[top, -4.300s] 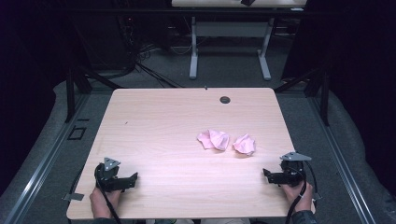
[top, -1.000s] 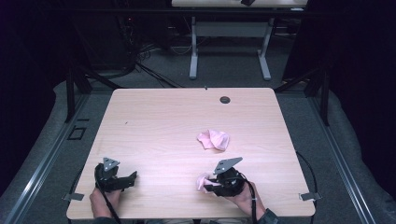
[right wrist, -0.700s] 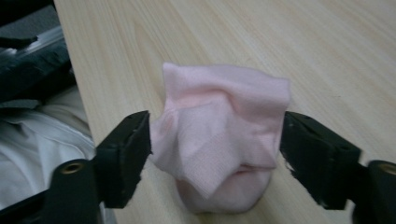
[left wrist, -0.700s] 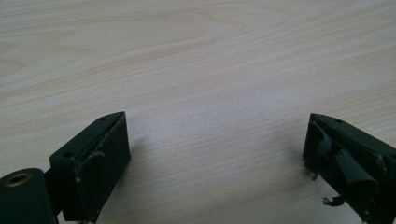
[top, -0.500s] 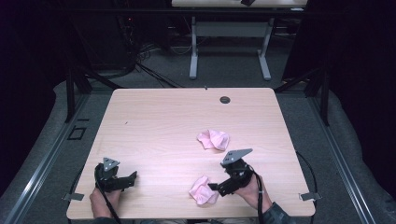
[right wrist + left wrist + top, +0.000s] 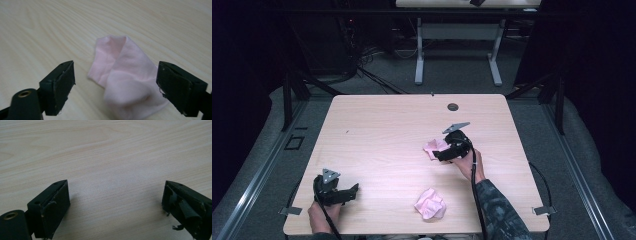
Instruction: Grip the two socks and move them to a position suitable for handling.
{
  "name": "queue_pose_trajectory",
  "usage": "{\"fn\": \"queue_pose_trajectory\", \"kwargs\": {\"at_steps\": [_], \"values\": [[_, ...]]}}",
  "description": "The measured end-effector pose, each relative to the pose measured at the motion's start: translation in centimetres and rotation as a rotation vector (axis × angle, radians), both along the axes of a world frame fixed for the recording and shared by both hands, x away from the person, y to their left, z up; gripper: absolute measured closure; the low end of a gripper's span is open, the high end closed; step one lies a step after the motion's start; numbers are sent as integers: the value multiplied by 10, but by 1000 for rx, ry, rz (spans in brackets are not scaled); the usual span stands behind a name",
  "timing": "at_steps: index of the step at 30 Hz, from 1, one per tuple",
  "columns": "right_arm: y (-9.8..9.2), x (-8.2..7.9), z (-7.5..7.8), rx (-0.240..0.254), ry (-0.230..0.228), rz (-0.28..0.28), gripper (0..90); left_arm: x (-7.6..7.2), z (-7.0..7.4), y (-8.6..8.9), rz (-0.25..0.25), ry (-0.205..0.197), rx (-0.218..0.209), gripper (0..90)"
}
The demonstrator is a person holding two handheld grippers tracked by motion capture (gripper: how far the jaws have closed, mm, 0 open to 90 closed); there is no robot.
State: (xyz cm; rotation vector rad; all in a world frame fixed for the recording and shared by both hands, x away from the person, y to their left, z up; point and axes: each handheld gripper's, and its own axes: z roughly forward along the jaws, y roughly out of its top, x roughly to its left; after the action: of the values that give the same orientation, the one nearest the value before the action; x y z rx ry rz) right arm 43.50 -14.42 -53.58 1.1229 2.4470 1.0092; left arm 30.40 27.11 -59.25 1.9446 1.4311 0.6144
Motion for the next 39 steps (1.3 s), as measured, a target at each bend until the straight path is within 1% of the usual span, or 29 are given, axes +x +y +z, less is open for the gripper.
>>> {"fn": "queue_pose_trajectory", "kwargs": {"at_steps": [1,5,6,7,8,9,10,11,12,14,15,16,17,18,19,22,23,25,27,28,29,30,31,32,33,34,35,37,39], "values": [[2,6,-5,-21,10,-14,199,0,0,0,0,0,0,76],[7,21,-26,-36,69,-58,351,0,0,0,0,0,0,77],[7,24,-32,-68,85,-59,405,0,0,0,-1,0,0,77],[7,23,-33,-76,68,-70,459,0,0,0,-1,0,0,77],[7,22,-34,-71,43,-63,607,0,0,0,-2,-5,1,81],[7,22,-34,-71,43,-63,607,0,0,0,-2,-5,1,85],[6,21,-34,-52,38,-57,742,0,0,0,-2,-3,0,85],[6,21,-34,-52,38,-57,742,0,0,0,-2,-3,0,86],[6,21,-33,-50,45,-47,801,0,0,0,-3,-5,4,87],[6,19,-31,-50,52,-40,807,0,0,0,-3,-1,3,87],[6,17,-28,-18,57,-29,809,0,0,0,-3,-2,3,87],[9,7,-15,14,44,-2,809,0,0,0,-4,-2,4,88],[9,7,-15,14,44,-2,809,0,0,0,-4,-2,4,88],[15,-8,-2,57,39,25,808,0,0,0,-3,-2,4,88],[15,-8,-2,57,39,25,808,0,0,0,-3,-2,4,88],[25,-32,14,85,40,78,802,0,0,0,-3,-2,4,88],[29,-39,15,78,39,90,800,0,0,0,-3,-2,4,88],[37,-47,8,72,57,108,791,0,0,0,-3,-2,4,88],[44,-47,-2,21,54,106,774,0,0,0,-3,-2,4,88],[46,-43,-16,6,94,104,711,0,0,0,-3,-2,4,88],[46,-43,-16,6,94,104,711,0,0,0,-3,-2,4,88],[47,-41,-22,-18,95,96,611,0,0,0,-4,-2,4,88],[46,-40,-26,-4,120,97,499,0,0,0,-4,-2,4,88],[43,-41,-26,-4,101,88,335,0,0,0,-3,-2,4,88],[43,-41,-26,-4,101,88,335,0,0,0,-3,-3,6,88],[34,-45,-18,16,91,84,228,0,0,0,-3,-2,6,86],[34,-45,-18,16,91,84,228,0,0,0,-2,-2,6,86],[21,-53,-7,45,57,66,150,0,0,0,-1,0,5,84],[8,-61,0,63,50,51,134,0,0,0,-1,1,4,84]]}}
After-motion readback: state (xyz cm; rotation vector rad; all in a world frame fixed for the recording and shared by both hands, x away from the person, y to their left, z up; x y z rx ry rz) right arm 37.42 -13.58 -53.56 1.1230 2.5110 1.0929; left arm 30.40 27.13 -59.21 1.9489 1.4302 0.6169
